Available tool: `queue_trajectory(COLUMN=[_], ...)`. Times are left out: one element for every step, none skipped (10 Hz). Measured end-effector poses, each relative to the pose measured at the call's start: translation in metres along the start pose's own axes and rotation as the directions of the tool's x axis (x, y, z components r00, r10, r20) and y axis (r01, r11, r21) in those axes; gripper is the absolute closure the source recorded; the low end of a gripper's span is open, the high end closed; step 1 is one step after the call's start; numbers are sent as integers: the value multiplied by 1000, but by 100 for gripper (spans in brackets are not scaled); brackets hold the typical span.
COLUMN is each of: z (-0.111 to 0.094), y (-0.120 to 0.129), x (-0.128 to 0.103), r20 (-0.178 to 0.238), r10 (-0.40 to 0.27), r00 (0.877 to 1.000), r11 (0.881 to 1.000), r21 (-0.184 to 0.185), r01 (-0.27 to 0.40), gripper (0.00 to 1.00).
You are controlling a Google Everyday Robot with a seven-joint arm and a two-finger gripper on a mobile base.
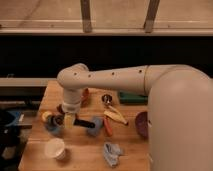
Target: Place brush in paper cup
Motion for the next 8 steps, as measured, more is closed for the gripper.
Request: queue_trajectory(z=[1,1,1,1,1,0,1,5], y=[8,12,12,12,12,12,11,10], x=[-6,-8,-8,-8,-8,-8,-8,-6], r20=[9,13,14,14,14,15,22,31], r10=[-33,-52,-51,-51,-51,-50,-53,-57], r00=[999,999,999,999,999,999,998,998], r11=[999,999,999,999,999,999,999,998], r21=[0,0,0,0,0,1,-4,-14], r01=[33,52,51,51,51,50,53,57], gripper=[81,81,81,81,81,81,81,81])
